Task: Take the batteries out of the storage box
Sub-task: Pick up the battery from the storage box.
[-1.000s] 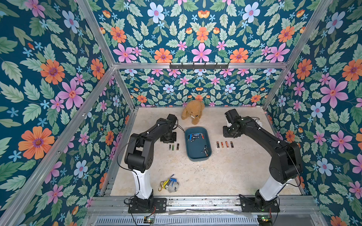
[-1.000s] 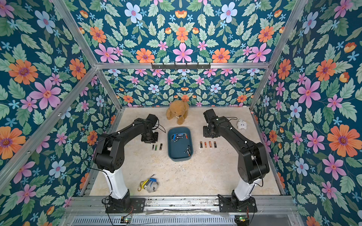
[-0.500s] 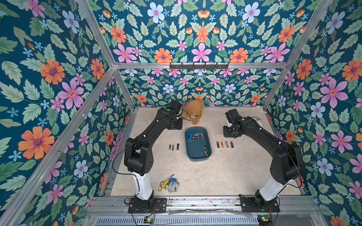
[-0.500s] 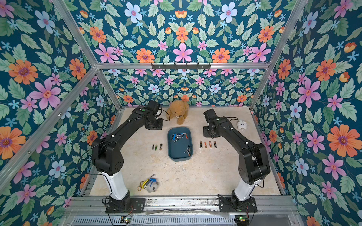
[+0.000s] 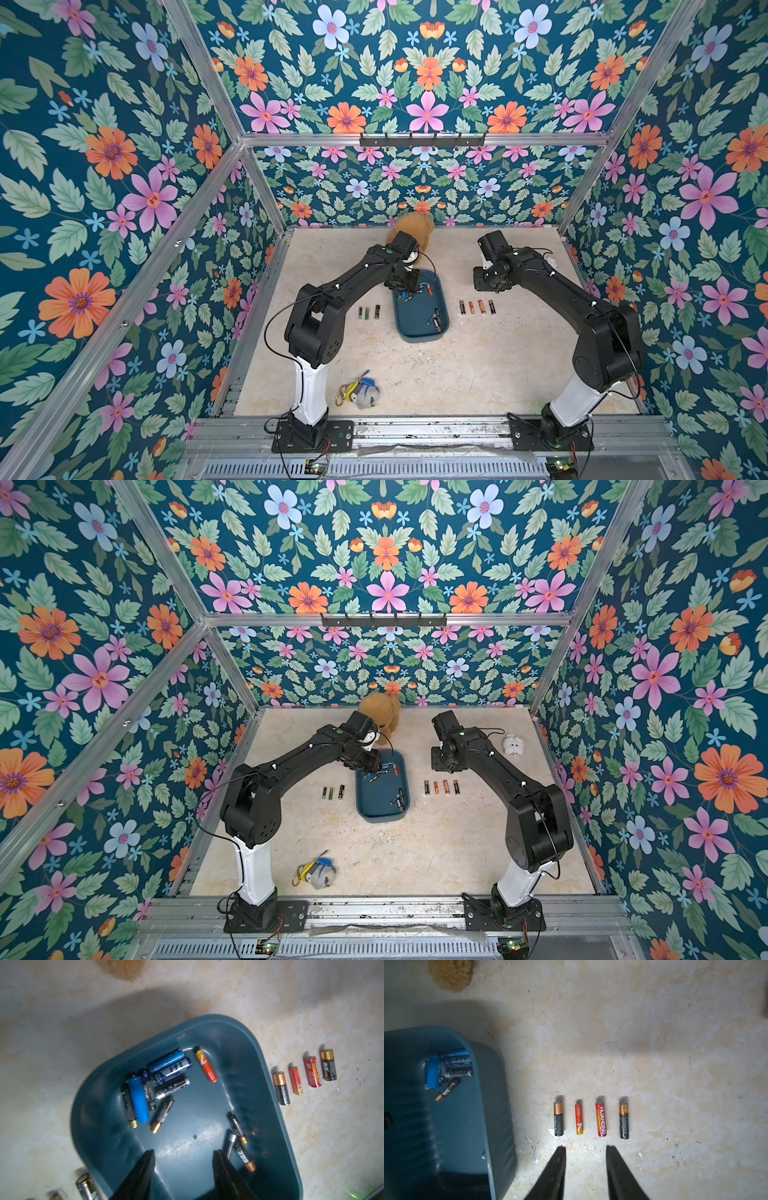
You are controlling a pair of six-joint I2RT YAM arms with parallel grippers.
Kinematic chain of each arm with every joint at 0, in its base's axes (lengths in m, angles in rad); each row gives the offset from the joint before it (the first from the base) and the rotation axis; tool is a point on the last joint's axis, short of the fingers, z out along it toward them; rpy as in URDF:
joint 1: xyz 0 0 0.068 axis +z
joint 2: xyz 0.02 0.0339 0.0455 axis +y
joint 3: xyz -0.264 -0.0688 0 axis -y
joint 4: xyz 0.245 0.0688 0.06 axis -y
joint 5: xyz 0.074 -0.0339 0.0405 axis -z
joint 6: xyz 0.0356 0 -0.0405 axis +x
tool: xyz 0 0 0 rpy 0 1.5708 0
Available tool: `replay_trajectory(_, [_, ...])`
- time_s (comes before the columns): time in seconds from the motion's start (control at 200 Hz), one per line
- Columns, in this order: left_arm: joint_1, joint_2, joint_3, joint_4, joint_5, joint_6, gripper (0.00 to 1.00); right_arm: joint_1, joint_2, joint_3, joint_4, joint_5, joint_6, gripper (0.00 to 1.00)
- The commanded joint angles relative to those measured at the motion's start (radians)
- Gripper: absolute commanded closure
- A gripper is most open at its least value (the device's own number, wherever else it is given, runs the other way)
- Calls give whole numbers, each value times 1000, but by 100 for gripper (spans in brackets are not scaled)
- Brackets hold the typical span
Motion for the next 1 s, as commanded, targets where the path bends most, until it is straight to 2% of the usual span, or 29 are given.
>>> replay_trajectory(0.0, [1,19,-5,49,24,6,49,1,6,8,-16,7,8,62])
replay_trajectory(0.995, [-22,140,-3,21,-128,21,59,1,28,24,-22,10,-3,62])
